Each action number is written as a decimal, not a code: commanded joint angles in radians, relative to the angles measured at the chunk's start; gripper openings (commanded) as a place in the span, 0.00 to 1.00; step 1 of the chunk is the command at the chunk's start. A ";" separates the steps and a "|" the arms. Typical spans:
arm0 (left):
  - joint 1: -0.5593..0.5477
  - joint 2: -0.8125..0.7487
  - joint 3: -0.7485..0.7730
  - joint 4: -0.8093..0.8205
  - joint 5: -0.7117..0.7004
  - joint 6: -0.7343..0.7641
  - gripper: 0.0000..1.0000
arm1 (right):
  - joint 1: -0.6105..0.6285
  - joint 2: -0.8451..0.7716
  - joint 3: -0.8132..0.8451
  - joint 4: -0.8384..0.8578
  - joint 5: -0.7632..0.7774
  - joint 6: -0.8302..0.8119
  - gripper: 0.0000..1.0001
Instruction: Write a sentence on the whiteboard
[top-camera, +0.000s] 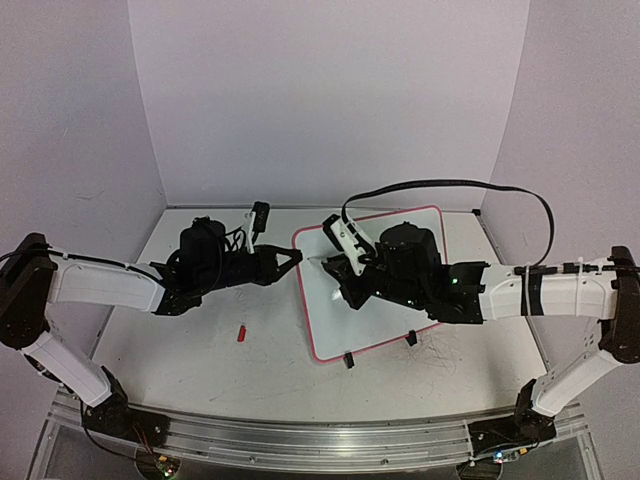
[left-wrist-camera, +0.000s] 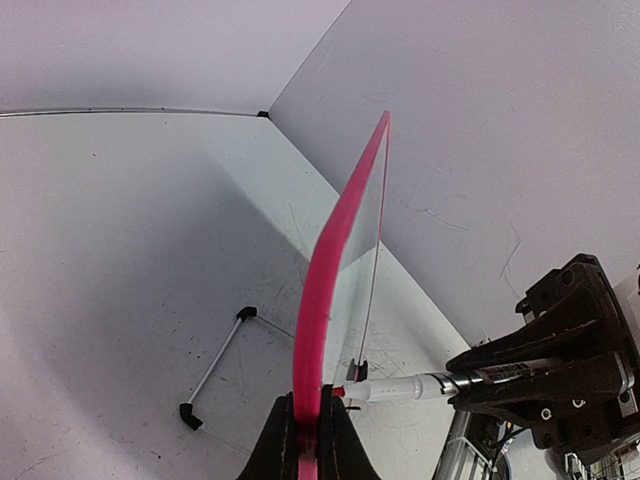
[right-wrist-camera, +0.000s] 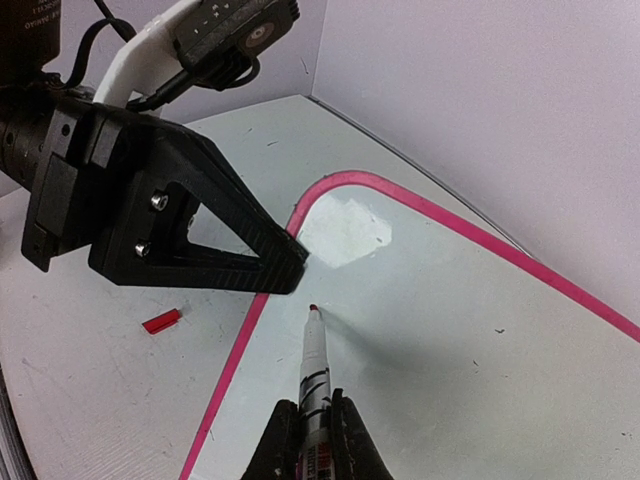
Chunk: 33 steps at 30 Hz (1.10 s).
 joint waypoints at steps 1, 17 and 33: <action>0.003 -0.018 0.009 0.032 -0.003 0.018 0.00 | 0.007 -0.003 0.000 0.009 0.024 0.015 0.00; 0.003 -0.018 0.016 0.031 0.001 0.019 0.00 | 0.027 -0.033 -0.067 -0.002 0.021 0.059 0.00; 0.003 -0.021 0.010 0.031 -0.003 0.019 0.00 | 0.042 -0.107 -0.073 0.058 0.005 0.071 0.00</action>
